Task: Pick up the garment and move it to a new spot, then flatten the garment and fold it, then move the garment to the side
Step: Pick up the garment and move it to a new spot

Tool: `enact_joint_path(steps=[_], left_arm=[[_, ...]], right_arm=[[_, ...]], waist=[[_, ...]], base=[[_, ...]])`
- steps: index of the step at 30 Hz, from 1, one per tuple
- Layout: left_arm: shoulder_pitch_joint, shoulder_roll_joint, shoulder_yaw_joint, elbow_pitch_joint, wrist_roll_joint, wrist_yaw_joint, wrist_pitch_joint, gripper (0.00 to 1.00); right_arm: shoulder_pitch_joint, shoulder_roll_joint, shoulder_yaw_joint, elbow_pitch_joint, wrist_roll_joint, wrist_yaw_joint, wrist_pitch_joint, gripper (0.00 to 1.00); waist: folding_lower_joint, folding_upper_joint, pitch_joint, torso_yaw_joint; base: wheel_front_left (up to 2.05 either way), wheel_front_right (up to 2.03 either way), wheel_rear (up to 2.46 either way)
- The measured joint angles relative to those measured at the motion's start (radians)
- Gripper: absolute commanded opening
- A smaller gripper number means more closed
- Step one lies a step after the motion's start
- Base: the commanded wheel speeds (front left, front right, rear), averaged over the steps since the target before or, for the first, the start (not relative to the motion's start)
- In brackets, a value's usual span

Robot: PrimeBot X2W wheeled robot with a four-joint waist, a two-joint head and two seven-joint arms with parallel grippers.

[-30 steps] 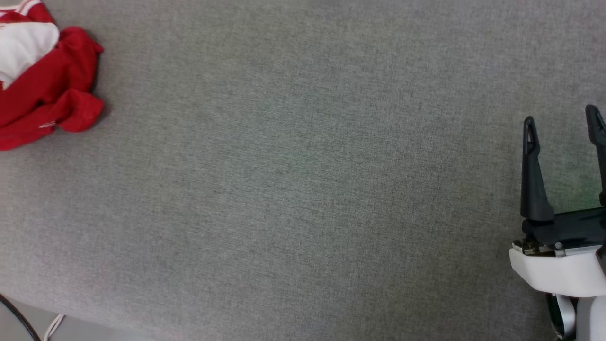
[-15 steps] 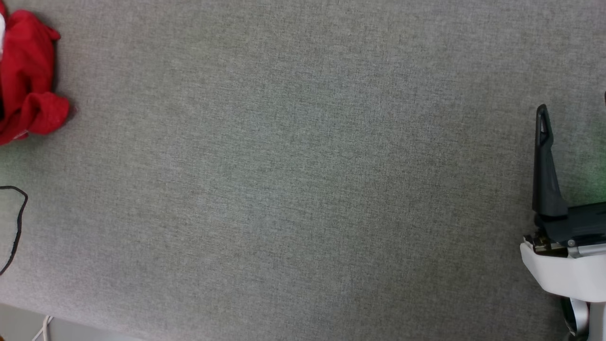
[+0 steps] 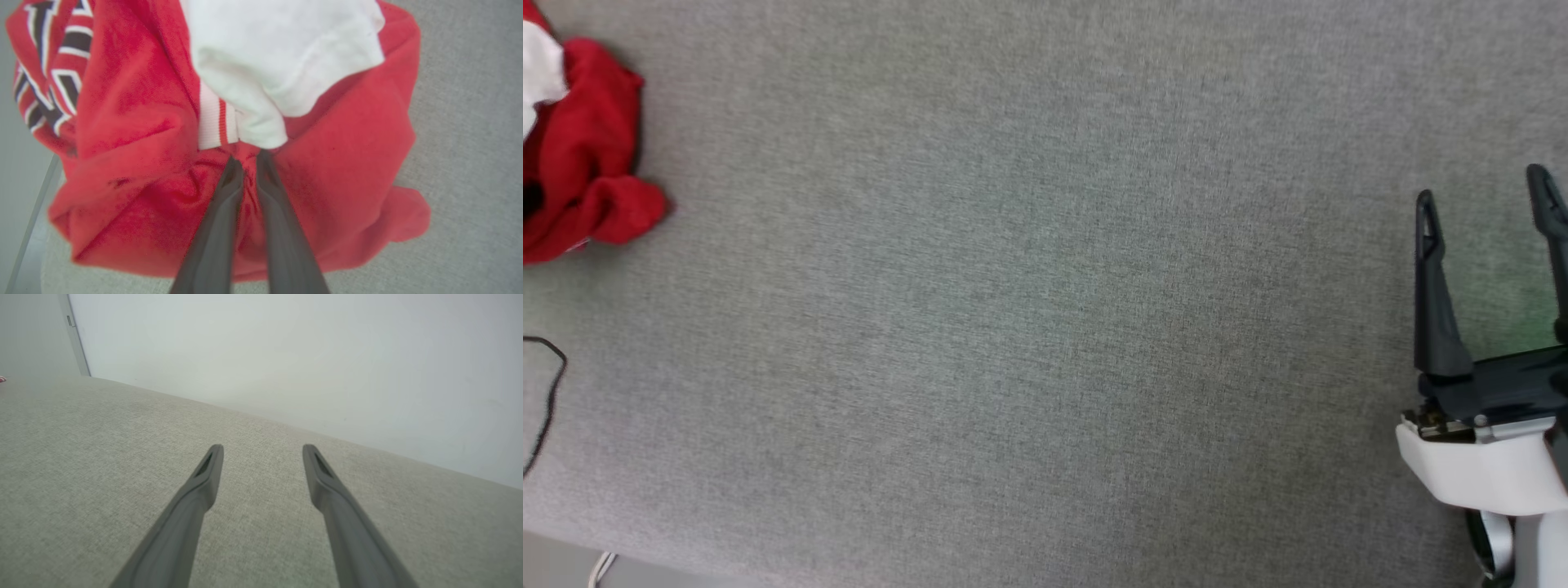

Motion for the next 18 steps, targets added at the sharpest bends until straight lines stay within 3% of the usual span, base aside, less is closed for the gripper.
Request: enact_joint_path(steps=[9,18], left_arm=[[-0.060,0.106,-0.086,-0.100,0.044,0.000,-0.111,0.00],[-0.175,0.216,-0.214,-0.278,0.142,-0.001,-0.125,0.00]], right_arm=[[0.000,0.022,0.031,0.051,0.033,0.000,0.000,1.00],[0.000,0.031,0.042,0.093,0.086,0.000,0.000,1.00]], waist=[[-0.0001,0.0000,-0.115,-0.004],[-0.0002,0.0000,-0.231,-0.029]], base=[[0.00,0.00,0.00],[0.00,0.00,0.00]])
